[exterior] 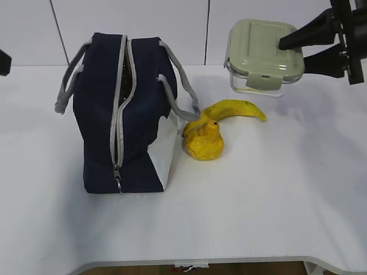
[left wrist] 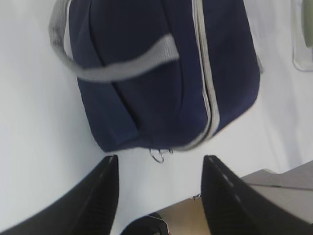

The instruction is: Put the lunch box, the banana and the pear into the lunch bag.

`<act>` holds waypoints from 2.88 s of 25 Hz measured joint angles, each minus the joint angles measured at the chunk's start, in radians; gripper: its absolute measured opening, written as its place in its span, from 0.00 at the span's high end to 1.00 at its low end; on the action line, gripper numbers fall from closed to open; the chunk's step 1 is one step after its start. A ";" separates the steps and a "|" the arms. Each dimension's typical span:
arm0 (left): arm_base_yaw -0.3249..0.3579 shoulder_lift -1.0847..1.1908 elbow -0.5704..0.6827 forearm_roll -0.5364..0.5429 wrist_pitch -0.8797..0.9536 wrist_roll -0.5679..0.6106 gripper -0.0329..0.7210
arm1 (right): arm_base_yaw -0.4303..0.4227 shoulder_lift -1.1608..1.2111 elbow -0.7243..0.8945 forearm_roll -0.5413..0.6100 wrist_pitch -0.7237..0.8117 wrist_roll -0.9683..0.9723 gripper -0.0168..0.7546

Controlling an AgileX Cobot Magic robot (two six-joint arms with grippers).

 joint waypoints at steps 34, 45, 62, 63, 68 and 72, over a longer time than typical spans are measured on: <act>-0.124 0.646 -0.497 -0.039 0.046 0.083 0.96 | 0.274 0.000 0.000 0.245 -0.031 -0.018 0.48; -0.124 0.646 -0.514 -0.158 0.077 0.119 0.96 | 0.320 0.007 -0.101 0.318 -0.130 -0.080 0.48; -0.122 0.646 -0.516 -0.182 0.077 0.129 0.96 | 0.368 0.186 -0.150 0.185 -0.274 -0.120 0.48; -0.122 0.646 -0.516 -0.188 0.072 0.129 0.96 | 0.368 0.189 -0.152 0.151 -0.281 -0.120 0.48; -0.122 0.646 -0.516 -0.211 0.023 0.138 0.96 | 0.370 0.195 -0.184 0.000 -0.284 -0.120 0.48; -0.130 0.651 -0.516 -0.229 0.010 0.174 0.96 | 0.400 0.195 -0.226 -0.052 -0.284 -0.113 0.48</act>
